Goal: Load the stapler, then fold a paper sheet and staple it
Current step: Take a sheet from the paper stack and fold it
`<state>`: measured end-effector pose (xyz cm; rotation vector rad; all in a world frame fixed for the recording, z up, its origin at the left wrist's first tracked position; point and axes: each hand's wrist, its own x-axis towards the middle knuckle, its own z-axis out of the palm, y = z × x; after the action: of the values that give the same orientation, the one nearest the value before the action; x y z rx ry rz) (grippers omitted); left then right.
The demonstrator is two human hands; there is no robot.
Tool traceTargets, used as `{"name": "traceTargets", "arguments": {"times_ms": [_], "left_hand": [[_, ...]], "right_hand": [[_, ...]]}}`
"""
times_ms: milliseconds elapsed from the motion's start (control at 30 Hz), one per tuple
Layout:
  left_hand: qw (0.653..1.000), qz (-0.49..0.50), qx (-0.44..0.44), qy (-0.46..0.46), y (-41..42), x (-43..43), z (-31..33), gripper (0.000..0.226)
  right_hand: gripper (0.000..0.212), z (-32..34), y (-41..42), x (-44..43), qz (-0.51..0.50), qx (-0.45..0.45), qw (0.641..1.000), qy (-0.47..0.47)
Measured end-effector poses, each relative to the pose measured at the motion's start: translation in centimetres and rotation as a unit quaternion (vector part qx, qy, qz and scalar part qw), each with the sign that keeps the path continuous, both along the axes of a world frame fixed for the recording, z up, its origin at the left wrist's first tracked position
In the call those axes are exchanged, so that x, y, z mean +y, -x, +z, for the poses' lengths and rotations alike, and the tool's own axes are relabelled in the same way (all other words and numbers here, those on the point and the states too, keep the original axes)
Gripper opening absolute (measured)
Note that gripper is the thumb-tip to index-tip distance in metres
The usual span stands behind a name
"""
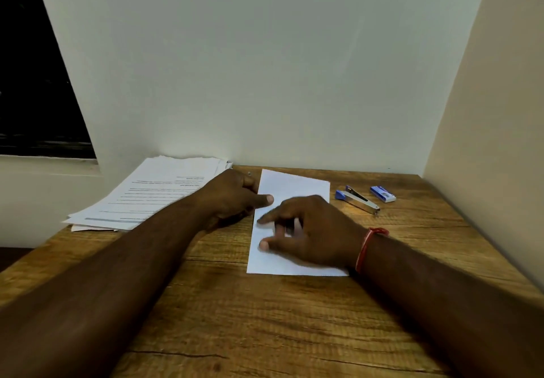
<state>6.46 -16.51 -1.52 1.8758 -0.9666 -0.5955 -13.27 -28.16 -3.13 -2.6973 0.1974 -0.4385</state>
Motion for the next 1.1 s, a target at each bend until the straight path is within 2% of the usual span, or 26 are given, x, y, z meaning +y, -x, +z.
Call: {"name": "traceTargets", "arguments": {"times_ms": [67, 133, 200, 267, 333, 400, 433, 467, 533, 633, 700, 833, 933, 1000, 1100], "left_hand": [[0.998, -0.026, -0.031, 0.047, 0.2, 0.2, -0.1, 0.01], [0.993, -0.05, -0.05, 0.099, 0.2, 0.2, -0.4, 0.011], [0.986, -0.034, -0.054, 0.153, 0.2, 0.2, -0.6, 0.012], [0.979, 0.005, -0.052, 0.195, -0.1, -0.1, -0.4, 0.015], [0.973, 0.033, -0.039, 0.225, -0.3, -0.2, -0.2, 0.015], [0.97, 0.04, -0.023, 0.239, -0.5, -0.1, -0.2, 0.018], [0.971, 0.034, -0.013, 0.238, -0.6, -0.1, -0.4, 0.021], [0.972, 0.021, 0.0, 0.233, -0.6, -0.1, -0.6, 0.025], [0.977, -0.004, 0.021, 0.213, -0.5, -0.3, -1.0, 0.027], [0.975, -0.017, 0.064, 0.212, -0.7, -0.5, -1.3, 0.024], [0.972, -0.012, 0.075, 0.221, -0.6, -0.6, -1.2, 0.02], [0.972, 0.003, 0.051, 0.229, -0.6, -0.2, -1.2, 0.008], [0.964, 0.002, 0.065, 0.256, -0.6, -0.2, -1.1, 0.008], [0.955, -0.026, 0.074, 0.287, -0.6, -0.2, -0.9, 0.024], [0.948, -0.087, 0.028, 0.304, -0.9, 0.0, -0.8, 0.04]], "right_hand": [[0.061, 0.1, -0.1, -1.1, -0.063, -0.136, 0.987, 0.053], [0.083, 0.0, -0.2, -2.6, -0.161, -0.239, 0.953, 0.088], [0.105, 0.2, 0.2, -3.6, -0.246, -0.293, 0.923, 0.041], [0.114, 0.5, 0.6, -4.2, -0.289, -0.319, 0.899, -0.08], [0.105, 0.9, 0.7, -4.2, -0.25, -0.304, 0.881, -0.263], [0.071, 0.3, 0.4, -4.2, -0.174, -0.243, 0.861, -0.412], [0.052, 0.1, 0.2, -3.9, -0.157, -0.216, 0.855, -0.444], [0.038, -0.1, 0.0, -3.9, -0.152, -0.204, 0.855, -0.453], [0.029, -0.3, -0.2, -4.1, -0.164, -0.221, 0.85, -0.449], [0.031, -0.2, -0.3, -5.1, -0.182, -0.261, 0.827, -0.463], [0.037, -0.4, 0.1, -5.8, -0.161, -0.25, 0.819, -0.49], [0.045, -0.5, 0.7, -5.8, -0.127, -0.198, 0.849, -0.474], [0.042, -0.5, 0.6, -6.2, -0.139, -0.203, 0.842, -0.48], [0.04, -0.4, 0.6, -6.5, -0.128, -0.222, 0.804, -0.536], [0.037, 0.4, 0.8, -6.7, -0.078, -0.235, 0.695, -0.675]]}}
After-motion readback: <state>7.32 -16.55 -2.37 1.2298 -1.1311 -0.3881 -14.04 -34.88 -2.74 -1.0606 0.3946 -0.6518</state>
